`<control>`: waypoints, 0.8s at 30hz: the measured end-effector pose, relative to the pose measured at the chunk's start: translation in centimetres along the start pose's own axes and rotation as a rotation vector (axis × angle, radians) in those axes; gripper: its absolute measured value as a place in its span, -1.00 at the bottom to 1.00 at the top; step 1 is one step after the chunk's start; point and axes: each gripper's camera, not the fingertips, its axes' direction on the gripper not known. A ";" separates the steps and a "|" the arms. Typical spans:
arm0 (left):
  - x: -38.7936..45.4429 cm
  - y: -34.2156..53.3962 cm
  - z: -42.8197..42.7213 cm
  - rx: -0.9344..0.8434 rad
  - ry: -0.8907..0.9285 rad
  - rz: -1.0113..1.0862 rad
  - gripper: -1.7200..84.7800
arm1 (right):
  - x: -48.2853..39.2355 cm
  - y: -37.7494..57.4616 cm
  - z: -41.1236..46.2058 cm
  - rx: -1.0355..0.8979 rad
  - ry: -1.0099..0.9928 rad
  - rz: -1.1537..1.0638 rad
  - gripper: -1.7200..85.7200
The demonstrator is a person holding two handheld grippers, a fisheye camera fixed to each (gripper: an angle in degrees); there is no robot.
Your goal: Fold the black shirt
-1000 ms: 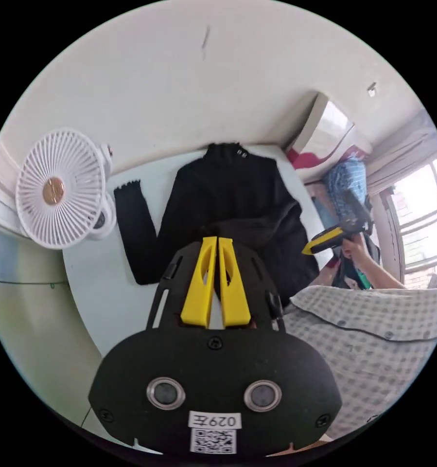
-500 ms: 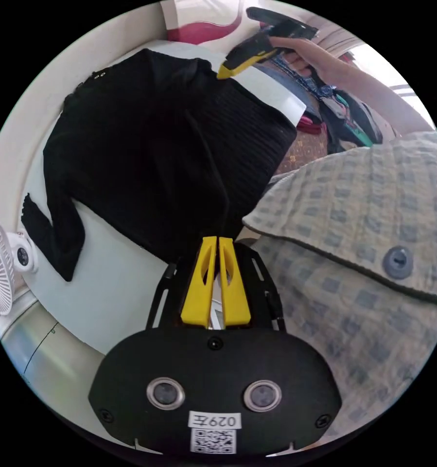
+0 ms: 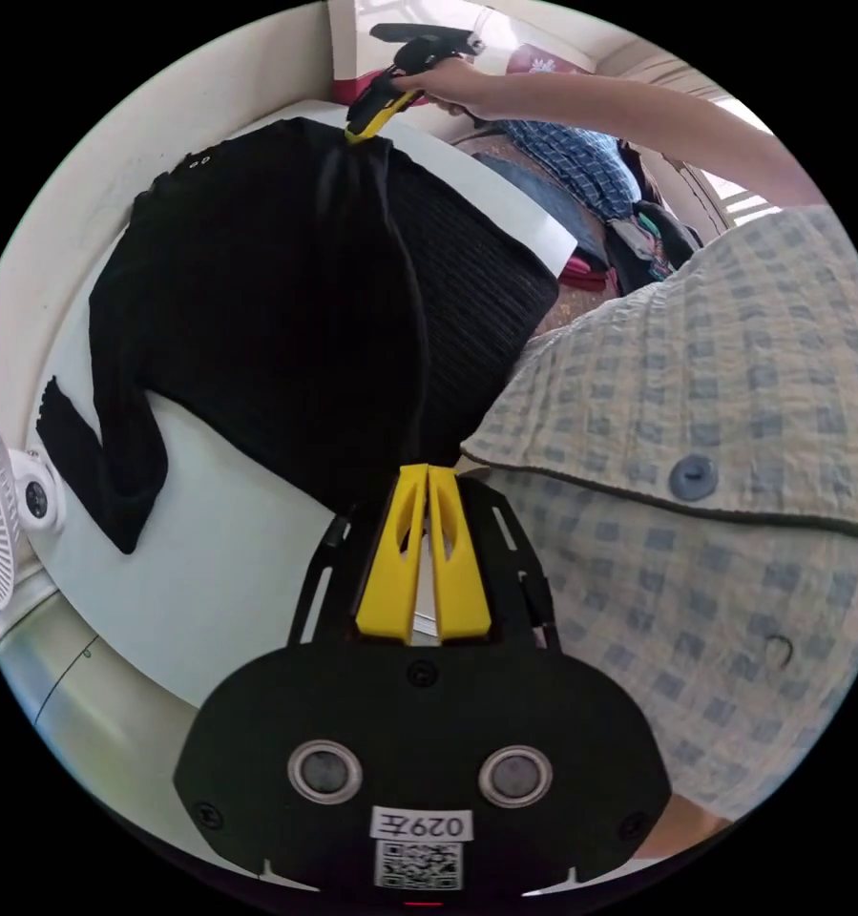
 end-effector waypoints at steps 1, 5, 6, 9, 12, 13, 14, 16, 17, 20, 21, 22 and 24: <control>-0.4 0.4 0.3 0.003 0.031 -0.027 -0.98 | -0.9 -0.4 -0.8 0.017 -0.001 -0.030 -0.97; -1.1 1.4 1.9 0.000 0.076 -0.095 -0.98 | -6.9 0.3 -1.1 0.009 -0.029 -0.263 -0.97; -1.1 1.6 2.1 -0.007 0.075 -0.099 -0.98 | -7.6 0.3 -0.4 -0.030 -0.009 -0.284 -0.97; -1.1 3.0 2.1 0.015 0.048 -0.131 -0.98 | -9.5 -0.1 1.4 -0.132 0.093 -0.329 -0.97; -2.4 5.1 1.8 0.029 -0.004 -0.250 -0.98 | -11.9 0.8 -1.3 -0.007 -0.025 -0.358 -0.97; -3.4 5.9 1.9 0.033 -0.031 -0.321 -0.98 | -13.0 1.4 -1.6 0.018 -0.097 -0.386 -0.97; -4.7 6.7 2.2 0.033 -0.050 -0.403 -0.98 | -14.4 1.7 -0.9 -0.016 -0.154 -0.422 -0.97; -6.9 8.0 2.5 0.038 -0.059 -0.521 -0.98 | -16.6 2.1 1.3 -0.104 -0.141 -0.480 -0.97; -8.3 8.9 2.3 0.060 -0.051 -0.569 -0.98 | -18.1 2.3 3.1 -0.169 -0.081 -0.501 -0.97; -11.6 12.0 1.1 0.164 -0.028 -0.673 -0.98 | -20.4 2.0 6.8 -0.309 0.000 -0.466 -0.97; -12.3 12.7 0.8 0.185 -0.021 -0.690 -0.98 | -20.6 1.7 6.6 -0.304 -0.007 -0.437 -0.97; -13.6 14.2 0.4 0.218 0.007 -0.707 -0.98 | -21.6 1.5 5.8 -0.274 -0.034 -0.425 -0.97; -15.5 16.4 0.0 0.257 0.058 -0.719 -0.98 | -23.8 2.0 4.1 -0.182 -0.081 -0.465 -0.97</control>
